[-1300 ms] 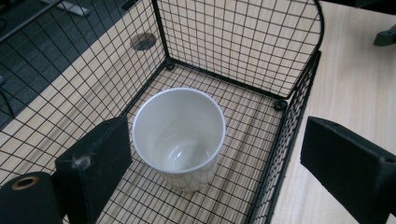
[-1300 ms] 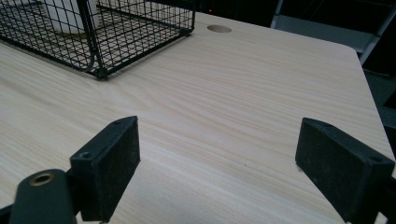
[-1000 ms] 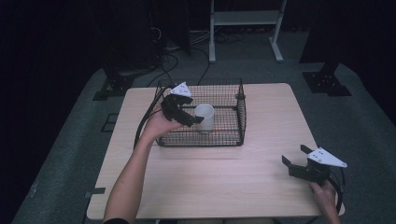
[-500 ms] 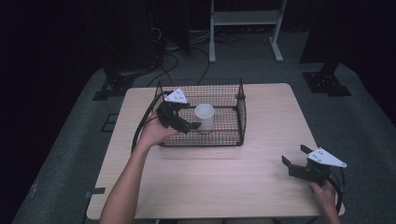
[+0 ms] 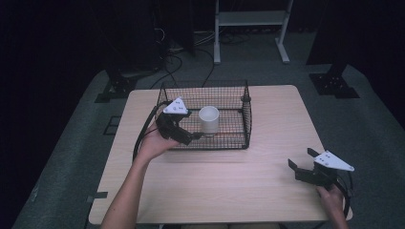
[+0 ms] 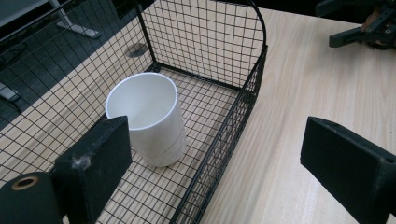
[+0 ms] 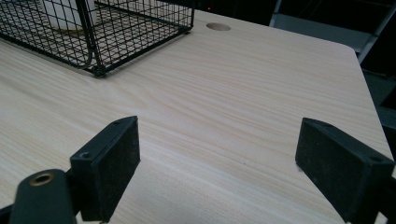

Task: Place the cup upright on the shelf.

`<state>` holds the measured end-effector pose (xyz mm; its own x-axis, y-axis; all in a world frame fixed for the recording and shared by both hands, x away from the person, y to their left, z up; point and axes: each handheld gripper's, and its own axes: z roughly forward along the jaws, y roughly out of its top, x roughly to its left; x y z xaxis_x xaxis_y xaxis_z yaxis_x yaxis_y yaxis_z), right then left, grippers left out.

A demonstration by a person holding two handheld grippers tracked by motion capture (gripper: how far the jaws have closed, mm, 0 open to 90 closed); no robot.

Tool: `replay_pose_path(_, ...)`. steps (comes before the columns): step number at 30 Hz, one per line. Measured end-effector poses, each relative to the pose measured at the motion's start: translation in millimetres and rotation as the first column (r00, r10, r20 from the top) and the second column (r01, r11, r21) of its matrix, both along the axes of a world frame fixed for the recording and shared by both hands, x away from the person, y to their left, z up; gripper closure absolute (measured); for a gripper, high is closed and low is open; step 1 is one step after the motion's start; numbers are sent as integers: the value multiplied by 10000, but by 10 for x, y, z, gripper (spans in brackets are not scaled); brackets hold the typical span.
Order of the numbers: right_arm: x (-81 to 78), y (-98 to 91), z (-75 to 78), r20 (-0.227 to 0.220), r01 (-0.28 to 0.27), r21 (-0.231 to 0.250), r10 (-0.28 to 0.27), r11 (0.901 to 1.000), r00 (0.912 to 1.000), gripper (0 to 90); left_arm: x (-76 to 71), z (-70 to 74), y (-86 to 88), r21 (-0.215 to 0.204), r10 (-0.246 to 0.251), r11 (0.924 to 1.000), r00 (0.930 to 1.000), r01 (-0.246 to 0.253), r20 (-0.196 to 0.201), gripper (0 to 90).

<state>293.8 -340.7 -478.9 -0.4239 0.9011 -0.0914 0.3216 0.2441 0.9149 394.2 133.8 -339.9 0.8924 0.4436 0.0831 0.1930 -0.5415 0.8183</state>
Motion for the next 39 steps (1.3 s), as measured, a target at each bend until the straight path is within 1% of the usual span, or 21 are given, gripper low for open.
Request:
replay_pose_path(3, 3, 3, -2, -8, -38, -24, 38, 10000, 10000, 131, -41, -13, 22, -39, 34, 10000, 10000, -34, -48, 81)
replay_pose_path(4, 2, 4, -2, -26, -32, -37, 32, 10000, 10000, 131, -59, -20, 29, -111, 40, 9999, 10000, -40, 25, 82)
replay_pose_path(5, 1, 4, -2, -36, -27, -12, 27, 10000, 10000, 131, -75, -28, 33, -141, 58, 9999, 10000, -58, 15, 82)
replay_pose_path(7, 1, 4, -2, -48, -30, -4, 30, 10000, 10000, 131, -98, -47, 38, -100, 70, 9999, 10000, -70, -24, 82)
replay_pose_path(9, 1, 4, -2, -46, -23, -9, 23, 10000, 10000, 131, -132, -65, 47, -153, 63, 9999, 10000, -63, -25, 82)
replay_pose_path(11, 1, 4, -2, -49, -29, -3, 29, 10000, 10000, 131, -163, -74, 59, -123, 82, 9999, 9999, -82, 63, 82)
replay_pose_path(13, 1, 4, -2, -49, -31, -14, 31, 10000, 10000, 131, -192, -92, 71, -250, 45, 9997, 10000, -46, -31, 81)
replay_pose_path(15, 2, 3, -2, -52, -33, -4, 33, 10000, 10000, 131, -232, -117, 79, -311, 47, 9995, 10000, -47, -1, 81)
replay_pose_path(19, 2, 2, -2, -51, -25, -15, 24, 10000, 10000, 131, -277, -155, 100, -288, 103, 9995, 9999, -101, 50, 81)
replay_pose_path(21, 1, 7, -2, -65, -35, -51, 35, 10000, 10000, 131, -297, -166, 115, -406, 107, 9991, 9999, -106, 19, 82)
replay_pose_path(23, 3, 7, -2, -59, -41, -57, 40, 10000, 10000, 131, -322, -173, 117, -377, 102, 9992, 9999, -99, 69, 82)
replay_pose_path(24, 3, 6, -2, -67, -27, -44, 27, 10000, 10000, 131, -329, -175, 115, -340, 82, 9994, 10000, -81, 26, 82)
replay_pose_path(26, 3, 5, -2, -65, -22, -36, 22, 10000, 10000, 131, -353, -180, 113, -307, 80, 9995, 9999, -76, 114, 82)
replay_pose_path(29, 3, 3, -2, -56, -12, -34, 11, 10000, 10000, 131, -382, -199, 112, -395, -13, 9992, 10000, 12, -28, 82)
replay_pose_path(35, 2, 3, -2, -47, -9, -36, 9, 10000, 10000, 131, -453, -244, 107, -217, -39, 9998, 10000, 39, 27, 82)
replay_pose_path(39, 1, 3, -2, -49, -10, -41, 9, 10000, 10000, 131, -494, -250, 129, -246, 18, 9997, 10000, -16, 97, 82)
